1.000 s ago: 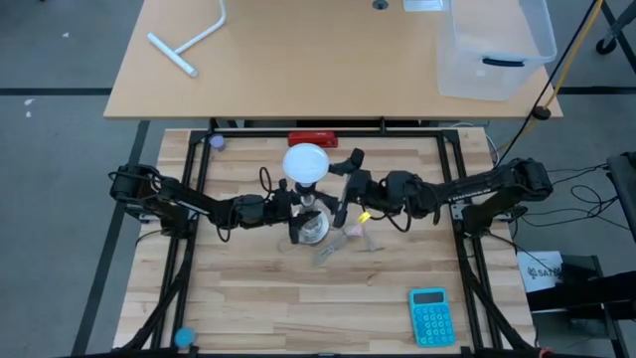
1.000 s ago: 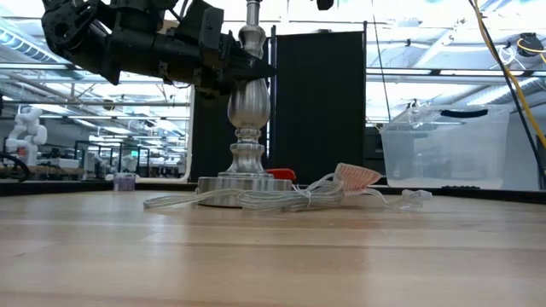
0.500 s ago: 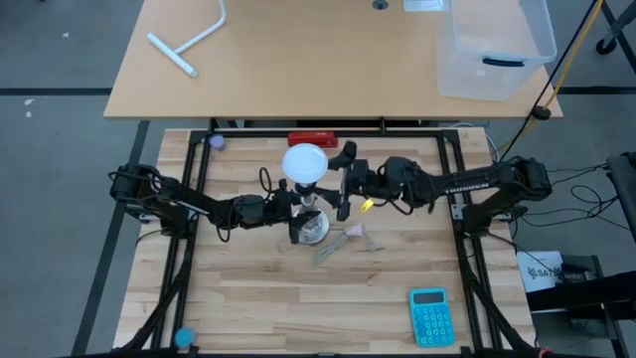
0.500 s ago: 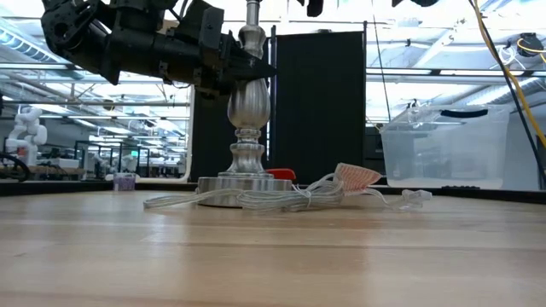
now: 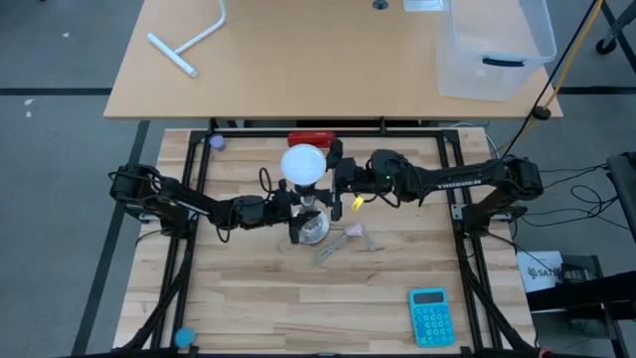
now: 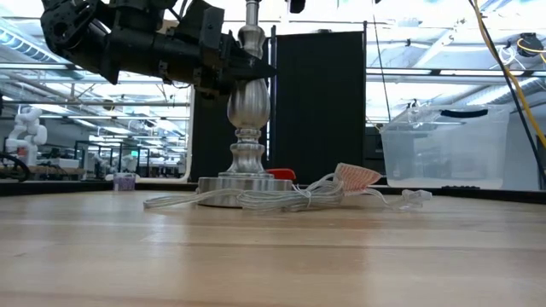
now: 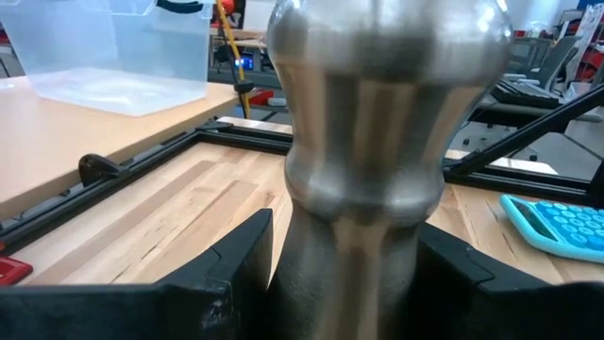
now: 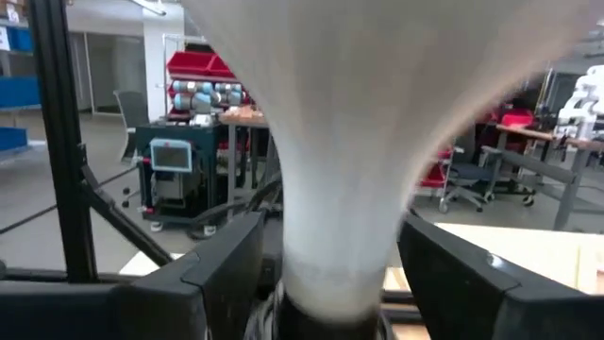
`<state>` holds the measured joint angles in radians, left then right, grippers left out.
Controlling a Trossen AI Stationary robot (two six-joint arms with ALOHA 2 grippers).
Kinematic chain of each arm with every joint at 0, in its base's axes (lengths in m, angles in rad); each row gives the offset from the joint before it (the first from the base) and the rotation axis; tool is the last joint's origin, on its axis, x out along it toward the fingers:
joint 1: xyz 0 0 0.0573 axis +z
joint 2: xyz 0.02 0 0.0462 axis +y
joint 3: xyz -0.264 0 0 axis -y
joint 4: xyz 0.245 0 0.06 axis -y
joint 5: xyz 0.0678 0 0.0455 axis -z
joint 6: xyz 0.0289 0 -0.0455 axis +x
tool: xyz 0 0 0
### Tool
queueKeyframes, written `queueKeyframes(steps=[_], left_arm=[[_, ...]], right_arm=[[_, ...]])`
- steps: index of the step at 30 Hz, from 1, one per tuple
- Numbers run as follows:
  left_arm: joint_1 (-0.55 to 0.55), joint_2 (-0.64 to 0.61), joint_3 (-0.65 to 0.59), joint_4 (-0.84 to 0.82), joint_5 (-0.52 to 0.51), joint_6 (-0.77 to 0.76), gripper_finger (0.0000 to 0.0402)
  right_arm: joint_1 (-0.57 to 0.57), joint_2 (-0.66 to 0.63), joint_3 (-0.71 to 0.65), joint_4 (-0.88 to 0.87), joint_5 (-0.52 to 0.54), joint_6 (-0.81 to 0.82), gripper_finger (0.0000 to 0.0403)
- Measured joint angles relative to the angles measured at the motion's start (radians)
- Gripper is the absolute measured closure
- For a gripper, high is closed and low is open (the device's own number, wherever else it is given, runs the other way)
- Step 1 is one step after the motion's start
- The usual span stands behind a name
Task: Screw lightbulb
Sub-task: Remove the white lightbulb from the silver lamp
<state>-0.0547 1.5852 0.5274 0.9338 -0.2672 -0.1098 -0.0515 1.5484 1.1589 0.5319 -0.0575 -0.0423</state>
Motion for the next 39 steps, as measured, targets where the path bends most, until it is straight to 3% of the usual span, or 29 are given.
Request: queueKeyframes(steps=[7,12,16,25,33,39], left_arm=[[0.0,-0.001,0.0,-0.003,-0.004,-0.006,0.0211],[0.0,-0.001,0.0,-0.003,-0.003,-0.007,0.0211],[0.0,-0.001,0.0,-0.004,-0.002,-0.006,0.0211],[0.0,0.0,0.0,-0.003,0.002,-0.002,0.0211],[0.001,0.0,0.002,0.0,0.035,0.011,0.0211],[0.0,-0.001,-0.002,-0.003,0.044,0.003,0.0211]], right_arm=[[0.0,0.005,0.011,0.03,0.002,-0.02,0.0179],[-0.006,0.0,0.011,0.021,-0.01,-0.022,0.0226],[-0.025,0.0,0.02,0.003,-0.094,0.009,0.0262],[-0.071,0.003,0.083,-0.111,-0.266,0.0,0.0242],[-0.139,0.004,0.088,-0.117,-0.484,-0.029,0.0256],[-0.173,0.009,0.089,-0.115,-0.555,0.009,0.0207]])
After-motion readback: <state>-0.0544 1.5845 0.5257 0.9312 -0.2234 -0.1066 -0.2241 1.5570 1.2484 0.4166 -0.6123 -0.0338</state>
